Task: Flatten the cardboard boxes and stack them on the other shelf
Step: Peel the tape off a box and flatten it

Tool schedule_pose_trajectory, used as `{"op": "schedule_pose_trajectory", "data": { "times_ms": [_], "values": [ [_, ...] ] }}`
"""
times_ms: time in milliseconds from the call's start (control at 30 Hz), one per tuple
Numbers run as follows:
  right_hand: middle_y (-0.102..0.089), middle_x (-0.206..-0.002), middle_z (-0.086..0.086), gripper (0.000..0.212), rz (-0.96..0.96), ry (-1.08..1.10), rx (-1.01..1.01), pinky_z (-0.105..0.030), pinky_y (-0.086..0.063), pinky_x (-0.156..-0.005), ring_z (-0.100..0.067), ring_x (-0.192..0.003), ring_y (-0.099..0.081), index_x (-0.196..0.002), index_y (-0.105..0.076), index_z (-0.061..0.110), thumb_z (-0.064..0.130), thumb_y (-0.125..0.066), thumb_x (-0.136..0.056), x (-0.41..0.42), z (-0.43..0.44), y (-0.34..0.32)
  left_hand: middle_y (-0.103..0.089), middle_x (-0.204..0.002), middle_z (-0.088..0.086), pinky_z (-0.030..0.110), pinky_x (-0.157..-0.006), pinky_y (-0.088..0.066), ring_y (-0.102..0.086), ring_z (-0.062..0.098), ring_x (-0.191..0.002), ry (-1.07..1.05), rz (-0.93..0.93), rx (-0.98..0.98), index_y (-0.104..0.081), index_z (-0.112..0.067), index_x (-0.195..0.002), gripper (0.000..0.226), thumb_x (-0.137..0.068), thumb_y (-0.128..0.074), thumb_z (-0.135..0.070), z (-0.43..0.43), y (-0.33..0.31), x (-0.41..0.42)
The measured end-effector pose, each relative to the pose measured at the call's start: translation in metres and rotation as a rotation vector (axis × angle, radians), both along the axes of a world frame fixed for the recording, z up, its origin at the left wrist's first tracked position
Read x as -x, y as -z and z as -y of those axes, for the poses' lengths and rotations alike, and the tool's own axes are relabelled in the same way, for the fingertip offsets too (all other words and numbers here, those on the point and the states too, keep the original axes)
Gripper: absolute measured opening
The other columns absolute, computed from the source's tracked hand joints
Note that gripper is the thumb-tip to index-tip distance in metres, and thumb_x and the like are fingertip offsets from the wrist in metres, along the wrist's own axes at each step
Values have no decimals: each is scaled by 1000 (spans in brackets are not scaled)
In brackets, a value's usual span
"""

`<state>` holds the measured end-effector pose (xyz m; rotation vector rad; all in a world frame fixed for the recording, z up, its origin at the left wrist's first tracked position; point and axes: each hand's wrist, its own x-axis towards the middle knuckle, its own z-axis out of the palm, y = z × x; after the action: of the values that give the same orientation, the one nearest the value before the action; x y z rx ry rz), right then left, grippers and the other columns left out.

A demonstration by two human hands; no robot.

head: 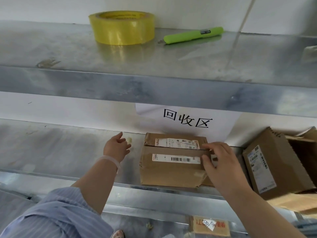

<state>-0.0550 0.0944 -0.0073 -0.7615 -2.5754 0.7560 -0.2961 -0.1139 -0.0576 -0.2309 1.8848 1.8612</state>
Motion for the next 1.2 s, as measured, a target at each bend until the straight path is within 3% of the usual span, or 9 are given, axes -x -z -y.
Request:
{"op": "schedule_pose_trajectory", "data": {
  "times_ms": [133, 300, 467, 567, 633, 733, 900, 1067, 1200],
  "values": [
    [-47, -103, 24, 20, -57, 103, 147, -7, -36, -64, 9, -91, -51, -100, -50, 44, 25, -53, -95, -2, -4, 3, -52, -124, 3, 41, -85, -57, -64, 25, -94, 151, -260, 326, -49, -18, -135, 51, -88, -67, -11, -1, -11, -16],
    [-67, -88, 13, 16, -24, 193, 433, -22, -49, -64, -7, -82, -64, -90, -61, 35, 20, -57, -95, -2, -15, 0, -73, -81, 5, 27, -63, -58, -71, 23, -79, 278, -291, 176, -67, -11, -88, 4, -89, -65, -15, 2, -29, -48],
    [-73, -83, -9, 13, -78, 198, 813, -23, -57, -56, -17, -70, -72, -97, -67, 7, 4, -55, -95, -2, -24, -13, -75, -88, 1, 28, -79, -57, -70, 18, -88, 456, -289, 98, -76, -15, -84, 13, -87, -65, -6, 17, -49, -56],
    [-71, -92, -6, 20, 16, 82, 772, -30, -60, -70, -20, -81, -71, -106, -70, 13, 5, -67, -88, -2, -25, -14, -71, -102, -2, 32, -89, -54, -67, 12, -96, 651, -355, 187, -75, -27, -99, 19, -85, -70, -15, 19, -62, -60],
    [-64, -96, 0, 33, 122, -17, 614, -24, -56, -71, -13, -86, -65, -113, -67, 30, 23, -76, -82, -3, -25, -16, -61, -116, -9, 27, -87, -53, -61, 3, -105, 771, -394, 203, -66, -45, -106, 32, -80, -74, -28, 20, -70, -63],
    [-60, -97, 7, 56, 279, -179, 436, -19, -47, -72, -7, -84, -62, -119, -56, 46, 49, -81, -69, -2, -26, -21, -38, -131, -11, 20, -84, -49, -48, 7, -120, 925, -433, 417, -41, -51, -131, 74, -65, -73, -56, 16, -77, -67],
    [-38, -116, 7, 119, 442, -114, 234, -31, -47, -91, -16, -106, -51, -144, -22, 42, 85, -63, -41, 15, -6, -23, -27, -121, -4, 34, -96, -44, -39, 21, -113, 808, -565, 791, -13, -49, -142, 103, -59, -71, -72, -14, -70, -83],
    [-40, -111, 4, 90, 433, -37, 90, -36, -52, -86, -19, -101, -55, -138, -27, 35, 72, -55, -61, 15, 9, -22, -33, -118, -6, 30, -82, -48, -46, 20, -105, 690, -679, 795, -19, -47, -139, 81, -69, -58, -59, -16, -63, -92],
    [-55, -99, 10, 60, 299, -45, 214, -33, -52, -73, -10, -85, -58, -132, -29, 42, 55, -44, -76, 1, 9, -28, -61, -98, -17, 22, -69, -51, -59, 11, -89, 464, -593, 372, -52, -46, -120, 29, -98, -37, -34, -1, -64, -93]
  ]
}}
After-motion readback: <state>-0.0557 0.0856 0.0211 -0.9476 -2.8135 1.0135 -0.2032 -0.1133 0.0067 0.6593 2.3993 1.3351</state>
